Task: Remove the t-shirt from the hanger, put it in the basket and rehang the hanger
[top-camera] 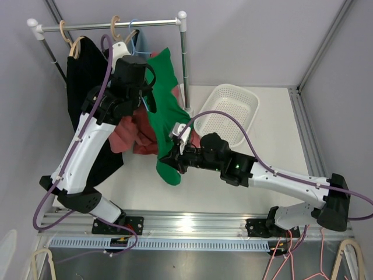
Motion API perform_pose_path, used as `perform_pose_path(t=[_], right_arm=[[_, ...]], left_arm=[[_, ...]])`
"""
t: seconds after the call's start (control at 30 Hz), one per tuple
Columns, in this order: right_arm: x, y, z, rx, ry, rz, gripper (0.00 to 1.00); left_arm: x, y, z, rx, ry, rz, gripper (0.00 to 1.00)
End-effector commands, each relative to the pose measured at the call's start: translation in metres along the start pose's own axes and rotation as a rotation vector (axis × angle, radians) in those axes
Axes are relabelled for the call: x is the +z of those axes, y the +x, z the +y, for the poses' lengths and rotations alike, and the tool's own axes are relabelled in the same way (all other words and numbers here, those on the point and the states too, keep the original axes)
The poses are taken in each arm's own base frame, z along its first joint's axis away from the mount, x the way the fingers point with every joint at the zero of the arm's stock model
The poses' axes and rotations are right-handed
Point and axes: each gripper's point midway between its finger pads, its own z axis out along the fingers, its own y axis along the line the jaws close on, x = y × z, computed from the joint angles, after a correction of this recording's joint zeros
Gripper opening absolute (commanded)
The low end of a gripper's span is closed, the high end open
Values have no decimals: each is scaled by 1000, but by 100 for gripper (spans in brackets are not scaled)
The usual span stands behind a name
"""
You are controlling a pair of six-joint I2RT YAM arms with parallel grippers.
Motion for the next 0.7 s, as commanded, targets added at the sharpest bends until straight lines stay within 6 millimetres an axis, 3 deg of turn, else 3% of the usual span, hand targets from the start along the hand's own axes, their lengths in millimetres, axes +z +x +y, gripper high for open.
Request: perform_pose_path(t=[0.0,0.03,0.1,0.13,0.2,0.27,0.33,0.4,0.43,0.47,0.5,0.53,0.57,0.6,0.63,0.67], right_arm=[[-25,-33,28,-27,-17,-74,0],[-29,-30,52,-36,-58,-68,0],[-42,-23,72,-42,-64,-46,0],[-46,-9,101,-51,-112,-23,0],[-48,6,121,-23,-116,-12,0],[-40,46,141,20,-129,56,0],[-30,68,129,51,-42,92,0],[-22,80,102,78,63,111,0],[-22,74,85,94,123,90,0],[-22,67,57,118,193,66,0],[-28,53,40,154,234,26,0],[-32,45,22,177,278,1,0],[-37,37,4,204,318,-20,0],[-47,25,-32,252,402,-60,0],[-53,20,-48,275,439,-72,0],[-62,25,-67,296,506,-54,0]], left_arm=[[10,-9,-25,12,47,-28,1],[6,-24,-29,-3,60,-52,0],[16,-23,-35,23,53,-35,1],[21,-30,-42,18,63,-41,0],[25,-35,-49,25,81,-48,0],[30,-35,-59,40,114,-45,0],[18,-44,-61,25,157,-53,1],[0,-39,-65,26,240,-3,1],[-12,-37,-67,26,285,20,1],[-42,-38,-63,14,364,43,0],[-55,-23,-63,38,409,86,1],[-74,-21,-60,38,467,96,1],[-113,-14,-44,33,577,118,0],[-121,2,-43,39,636,137,1],[-142,2,-34,27,700,126,1],[-160,21,-7,20,724,140,1]])
